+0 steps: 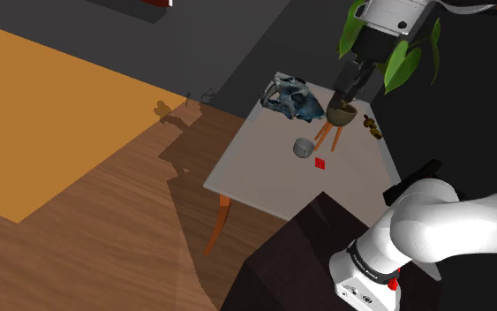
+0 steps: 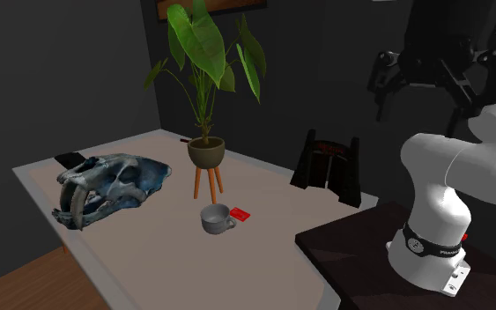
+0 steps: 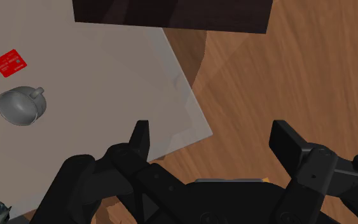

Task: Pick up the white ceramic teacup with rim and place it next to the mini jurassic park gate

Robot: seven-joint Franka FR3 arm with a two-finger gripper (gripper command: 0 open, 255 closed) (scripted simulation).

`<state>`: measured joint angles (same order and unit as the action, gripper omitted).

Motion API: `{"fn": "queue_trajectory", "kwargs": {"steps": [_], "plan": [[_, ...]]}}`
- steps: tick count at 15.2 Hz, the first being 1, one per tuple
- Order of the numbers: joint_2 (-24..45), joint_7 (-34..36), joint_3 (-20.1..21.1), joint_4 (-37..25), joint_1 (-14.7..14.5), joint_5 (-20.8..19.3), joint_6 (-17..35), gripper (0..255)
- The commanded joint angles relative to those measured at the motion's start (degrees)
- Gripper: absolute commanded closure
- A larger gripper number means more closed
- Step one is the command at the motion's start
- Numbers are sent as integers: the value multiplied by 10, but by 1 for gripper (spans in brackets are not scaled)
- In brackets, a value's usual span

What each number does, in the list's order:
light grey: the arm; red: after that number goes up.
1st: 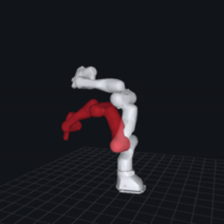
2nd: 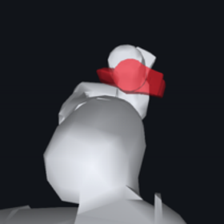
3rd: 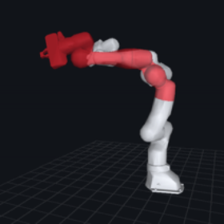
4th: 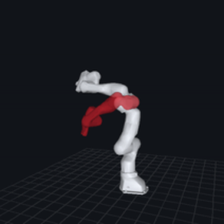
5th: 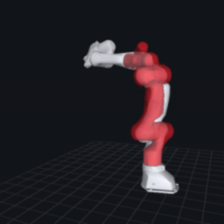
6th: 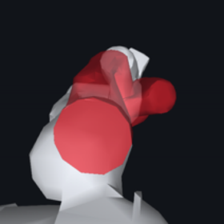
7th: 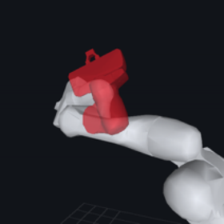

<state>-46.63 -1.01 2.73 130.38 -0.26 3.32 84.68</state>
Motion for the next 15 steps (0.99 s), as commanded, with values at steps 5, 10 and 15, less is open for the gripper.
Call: {"fn": "queue_trajectory", "kwargs": {"steps": [5,10,15], "plan": [[16,-34,-29,46,12,-25,59,0],[53,-74,-67,89,29,-54,138,0],[110,-113,-106,114,46,-80,220,0]]}}
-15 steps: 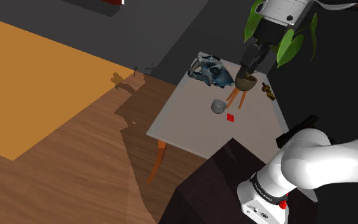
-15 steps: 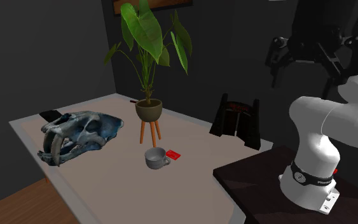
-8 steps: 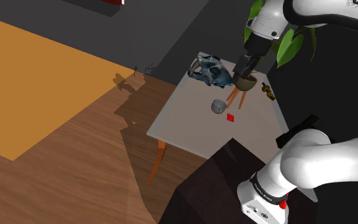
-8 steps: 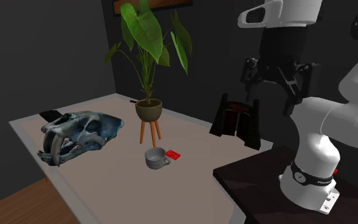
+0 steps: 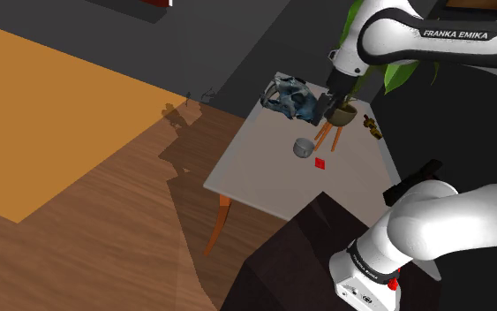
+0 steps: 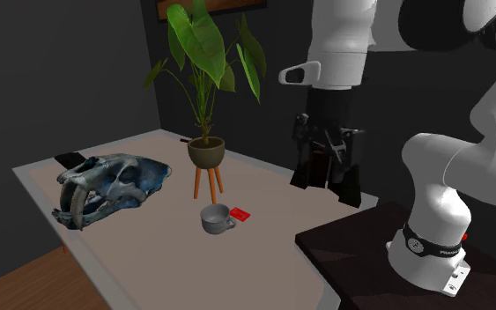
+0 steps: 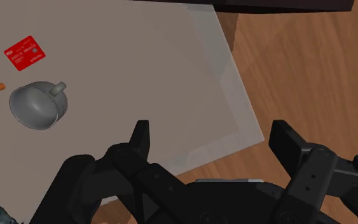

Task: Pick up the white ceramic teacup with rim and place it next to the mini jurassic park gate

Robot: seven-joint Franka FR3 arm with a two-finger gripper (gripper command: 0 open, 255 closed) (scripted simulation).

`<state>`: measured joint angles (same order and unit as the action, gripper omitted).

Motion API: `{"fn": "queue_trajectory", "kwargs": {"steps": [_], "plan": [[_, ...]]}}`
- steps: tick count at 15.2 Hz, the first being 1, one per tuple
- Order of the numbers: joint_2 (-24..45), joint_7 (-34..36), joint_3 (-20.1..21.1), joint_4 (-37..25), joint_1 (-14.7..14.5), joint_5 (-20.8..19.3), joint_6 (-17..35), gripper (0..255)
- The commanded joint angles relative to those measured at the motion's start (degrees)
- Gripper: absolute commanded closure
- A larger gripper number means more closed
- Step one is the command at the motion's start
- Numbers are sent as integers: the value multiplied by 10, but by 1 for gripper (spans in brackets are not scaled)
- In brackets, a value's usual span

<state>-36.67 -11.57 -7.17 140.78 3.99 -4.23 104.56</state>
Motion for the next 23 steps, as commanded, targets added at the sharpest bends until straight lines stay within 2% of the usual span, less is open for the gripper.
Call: {"fn": "queue_trajectory", "kwargs": {"steps": [1,7,13,18,23], "plan": [[24,-15,-15,13,6,-9,38,0],[121,-61,-62,13,22,-28,136,0],[238,-114,-107,-14,32,-22,227,0],[346,-170,-136,-57,40,9,291,0],[460,-233,-147,-118,61,61,337,0]]}}
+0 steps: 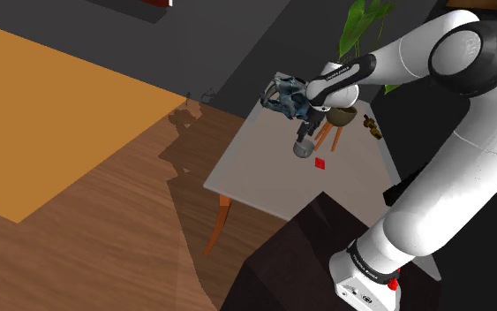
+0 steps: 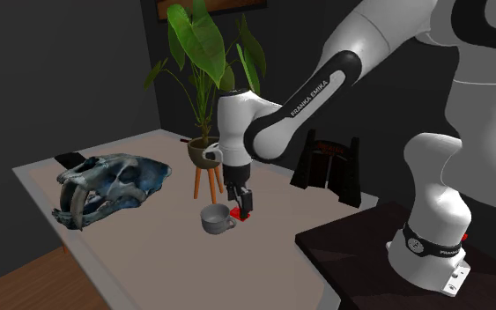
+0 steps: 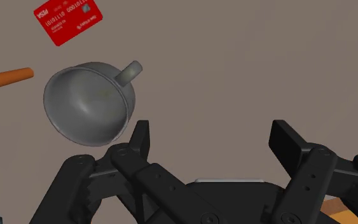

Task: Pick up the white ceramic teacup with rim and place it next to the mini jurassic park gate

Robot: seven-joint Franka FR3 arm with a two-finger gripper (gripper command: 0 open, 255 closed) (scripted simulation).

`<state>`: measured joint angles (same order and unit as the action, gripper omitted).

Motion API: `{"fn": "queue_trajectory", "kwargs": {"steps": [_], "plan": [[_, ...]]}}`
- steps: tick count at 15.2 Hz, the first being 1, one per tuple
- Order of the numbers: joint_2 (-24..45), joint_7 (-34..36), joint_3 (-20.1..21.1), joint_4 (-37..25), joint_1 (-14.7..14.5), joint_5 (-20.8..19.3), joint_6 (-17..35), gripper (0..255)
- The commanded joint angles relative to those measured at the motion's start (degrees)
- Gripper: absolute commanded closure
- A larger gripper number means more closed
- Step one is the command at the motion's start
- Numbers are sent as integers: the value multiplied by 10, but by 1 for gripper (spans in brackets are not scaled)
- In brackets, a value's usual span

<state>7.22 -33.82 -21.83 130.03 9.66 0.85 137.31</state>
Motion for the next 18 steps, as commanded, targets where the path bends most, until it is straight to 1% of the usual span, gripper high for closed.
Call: {"fn": "queue_trajectory", "kwargs": {"steps": [1,5,9,18], "plan": [[44,-23,0,-25,10,22,16,0],[133,-68,9,-90,41,63,36,0],[220,-100,24,-167,77,93,44,0],[269,-113,40,-175,93,112,83,0]]}}
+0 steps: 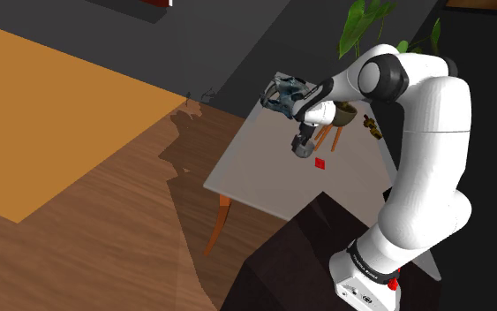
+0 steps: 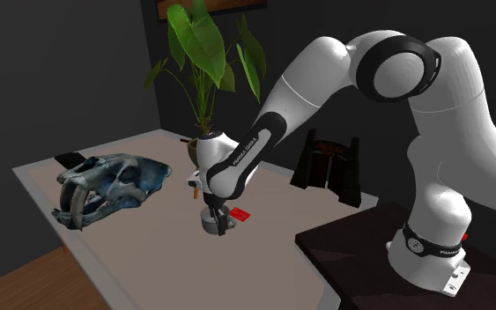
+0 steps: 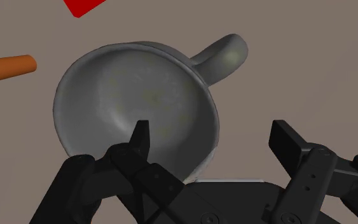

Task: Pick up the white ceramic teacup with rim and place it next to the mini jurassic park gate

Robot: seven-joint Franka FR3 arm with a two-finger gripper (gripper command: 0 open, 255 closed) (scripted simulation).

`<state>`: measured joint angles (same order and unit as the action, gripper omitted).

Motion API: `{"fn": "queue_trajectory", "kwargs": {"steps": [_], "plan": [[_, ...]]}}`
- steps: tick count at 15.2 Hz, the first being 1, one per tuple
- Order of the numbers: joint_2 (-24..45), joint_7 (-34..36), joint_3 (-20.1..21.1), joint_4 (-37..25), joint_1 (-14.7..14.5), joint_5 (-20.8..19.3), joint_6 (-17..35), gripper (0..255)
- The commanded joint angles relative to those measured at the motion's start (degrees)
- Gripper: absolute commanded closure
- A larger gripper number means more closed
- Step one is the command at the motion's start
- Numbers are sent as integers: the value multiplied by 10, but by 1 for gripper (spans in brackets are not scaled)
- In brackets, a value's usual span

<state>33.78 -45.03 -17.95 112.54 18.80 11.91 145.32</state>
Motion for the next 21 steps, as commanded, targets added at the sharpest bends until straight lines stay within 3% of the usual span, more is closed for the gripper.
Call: {"fn": "queue_trajectory", "kwargs": {"steps": [1,7,8,21], "plan": [[4,-1,1,-1,1,2,3,0],[4,-1,1,-1,1,1,3,0],[4,-1,1,-1,1,1,3,255],[-21,4,-7,3,-5,-8,-17,255]]}}
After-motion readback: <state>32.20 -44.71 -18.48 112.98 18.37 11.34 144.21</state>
